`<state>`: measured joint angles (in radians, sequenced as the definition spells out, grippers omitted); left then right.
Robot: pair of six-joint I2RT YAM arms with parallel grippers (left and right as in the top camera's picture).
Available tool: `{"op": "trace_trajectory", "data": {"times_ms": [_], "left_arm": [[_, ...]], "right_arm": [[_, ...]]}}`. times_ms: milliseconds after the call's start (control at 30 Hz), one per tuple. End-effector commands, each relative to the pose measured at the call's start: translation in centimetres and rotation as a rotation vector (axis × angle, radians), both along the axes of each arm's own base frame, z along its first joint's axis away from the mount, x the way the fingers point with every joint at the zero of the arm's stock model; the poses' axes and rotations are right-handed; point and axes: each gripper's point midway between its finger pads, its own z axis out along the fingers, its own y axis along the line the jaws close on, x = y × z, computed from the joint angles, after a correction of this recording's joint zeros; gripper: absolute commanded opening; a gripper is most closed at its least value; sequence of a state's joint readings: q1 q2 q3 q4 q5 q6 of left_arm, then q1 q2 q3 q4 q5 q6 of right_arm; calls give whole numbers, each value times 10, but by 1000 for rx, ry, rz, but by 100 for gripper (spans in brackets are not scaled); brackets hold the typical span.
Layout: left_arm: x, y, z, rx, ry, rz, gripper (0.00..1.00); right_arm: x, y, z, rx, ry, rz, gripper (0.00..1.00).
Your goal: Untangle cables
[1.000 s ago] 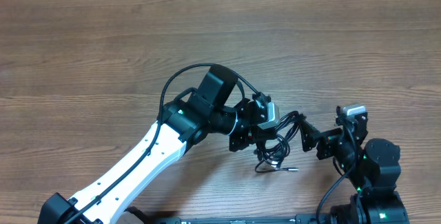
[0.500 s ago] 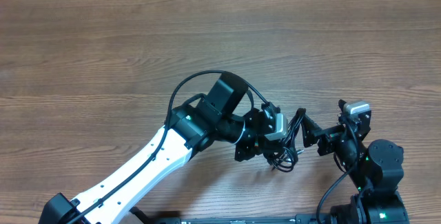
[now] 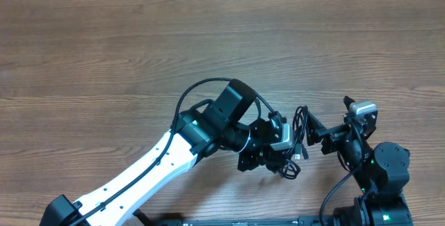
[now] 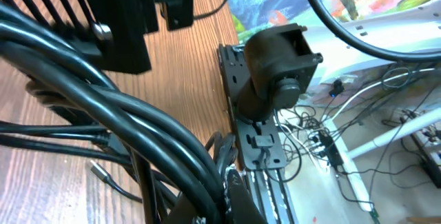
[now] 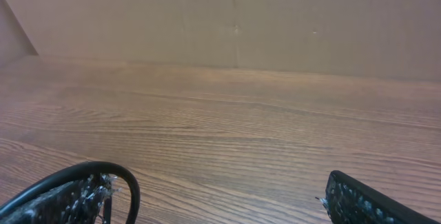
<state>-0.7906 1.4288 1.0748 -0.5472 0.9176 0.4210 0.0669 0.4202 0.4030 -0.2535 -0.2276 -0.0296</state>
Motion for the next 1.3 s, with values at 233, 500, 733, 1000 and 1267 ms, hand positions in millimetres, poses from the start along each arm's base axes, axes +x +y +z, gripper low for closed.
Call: {"op": "trace_trajectory", "data": {"times_ms": [233,500,733,1000,1267], "left_arm": [[-8,0,13,-14,7,-16,4],[17,15,18,-23,45,67,4],[42,43,40,-131,146,116,4],[57,53,43,-152,150,156,4],[58,52,44,-162,118,147,4]], "right_arm": [[4,-27,9,-29,-2,-162,100],[0,-54,-13,10,100,-335,100],[-5,-72,-23,5,140,-446,100],[-4,-71,-23,7,140,-436,100],[-4,-13,-10,12,88,-85,100]]}}
